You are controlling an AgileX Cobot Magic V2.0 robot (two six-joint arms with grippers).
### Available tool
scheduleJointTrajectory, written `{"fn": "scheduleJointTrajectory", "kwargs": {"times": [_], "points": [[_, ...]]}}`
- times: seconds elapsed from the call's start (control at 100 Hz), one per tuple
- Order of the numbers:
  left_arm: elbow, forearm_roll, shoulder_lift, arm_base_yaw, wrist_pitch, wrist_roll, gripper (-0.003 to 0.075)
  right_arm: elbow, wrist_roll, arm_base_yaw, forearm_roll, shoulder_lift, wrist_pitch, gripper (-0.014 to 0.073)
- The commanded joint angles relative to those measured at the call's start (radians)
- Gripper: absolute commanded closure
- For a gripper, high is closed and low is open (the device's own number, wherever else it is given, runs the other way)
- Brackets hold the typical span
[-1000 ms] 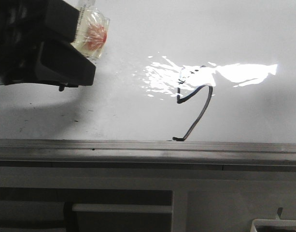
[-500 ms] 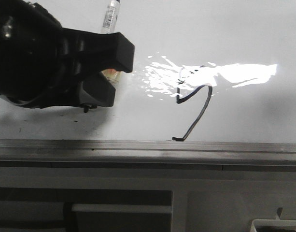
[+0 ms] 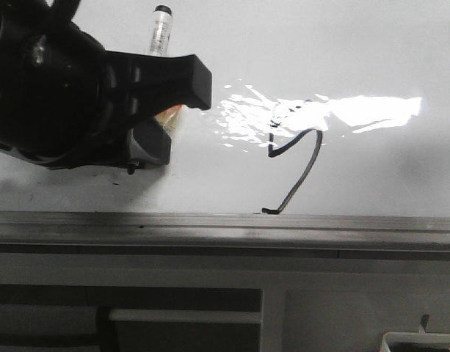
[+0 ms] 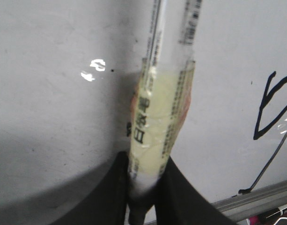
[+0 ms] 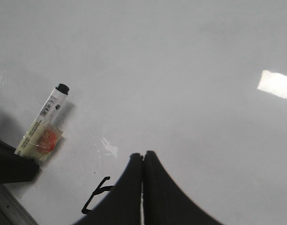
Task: Write number 5 on whiteboard
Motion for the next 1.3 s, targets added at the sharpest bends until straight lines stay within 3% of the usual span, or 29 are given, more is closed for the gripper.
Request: {"fn": "scheduleJointTrajectory", "kwargs": {"times": [0.0,1.09,1.29], "points": [[-0.026,0.01,-0.016,0.0,-0.054,-0.034,0.0741,-0.025,-0.004,-0.002,-0.007,-0.006,0.021,0.0659],[-0.026,-0.031,-0.016,0.067,0.045,-0.068,0.0738,-0.025,-0.004,-0.002,0.073,-0.006,0.066,0.0659],[-0.026,-0.031,-0.016,0.067,0.044,-0.068,0.0608,-0.025,-0.004,-0.002,0.073,-0.006,0.078,0.0659]]}}
